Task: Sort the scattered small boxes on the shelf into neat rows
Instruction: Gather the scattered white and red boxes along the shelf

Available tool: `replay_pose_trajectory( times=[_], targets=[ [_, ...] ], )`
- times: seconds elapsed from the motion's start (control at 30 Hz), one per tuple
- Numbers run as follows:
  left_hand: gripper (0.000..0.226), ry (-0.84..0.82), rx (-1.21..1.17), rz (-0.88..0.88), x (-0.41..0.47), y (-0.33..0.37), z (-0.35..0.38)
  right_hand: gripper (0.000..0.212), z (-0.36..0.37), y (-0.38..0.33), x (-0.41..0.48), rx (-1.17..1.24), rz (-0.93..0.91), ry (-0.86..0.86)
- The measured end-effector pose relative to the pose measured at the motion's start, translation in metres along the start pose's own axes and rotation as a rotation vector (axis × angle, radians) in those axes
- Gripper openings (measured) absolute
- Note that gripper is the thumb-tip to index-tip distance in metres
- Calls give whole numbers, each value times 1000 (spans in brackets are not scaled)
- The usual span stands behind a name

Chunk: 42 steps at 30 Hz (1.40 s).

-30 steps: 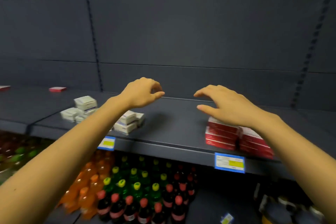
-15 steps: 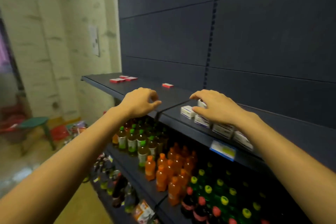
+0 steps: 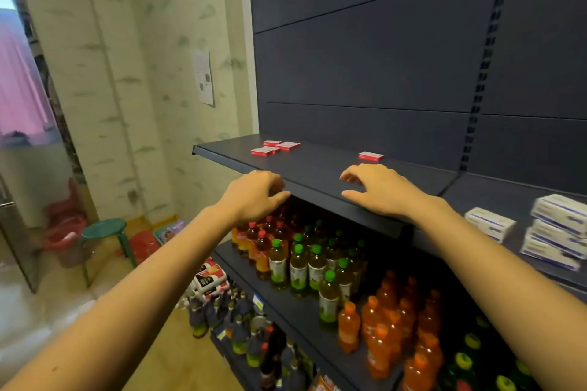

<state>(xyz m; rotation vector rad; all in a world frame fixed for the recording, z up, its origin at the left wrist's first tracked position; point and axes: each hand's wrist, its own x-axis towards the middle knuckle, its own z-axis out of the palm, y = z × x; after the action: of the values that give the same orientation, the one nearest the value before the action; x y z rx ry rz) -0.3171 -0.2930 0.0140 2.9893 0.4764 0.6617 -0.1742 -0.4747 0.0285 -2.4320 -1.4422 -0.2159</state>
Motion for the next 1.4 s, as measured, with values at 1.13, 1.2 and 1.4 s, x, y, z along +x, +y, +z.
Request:
replay_pose_trajectory(
  times=[1.13,1.2,1.4],
  targets=[
    [32,-48,-190,26,252,-312,122,45,152,2,439,-58,189,-123],
    [32,-44,-211,61,265,-327,127,40,160,7,456,-42,211,-153],
    [33,-85,-313,159,307,-361,141,37,175,13,481,-64,233,-231]
  ],
)
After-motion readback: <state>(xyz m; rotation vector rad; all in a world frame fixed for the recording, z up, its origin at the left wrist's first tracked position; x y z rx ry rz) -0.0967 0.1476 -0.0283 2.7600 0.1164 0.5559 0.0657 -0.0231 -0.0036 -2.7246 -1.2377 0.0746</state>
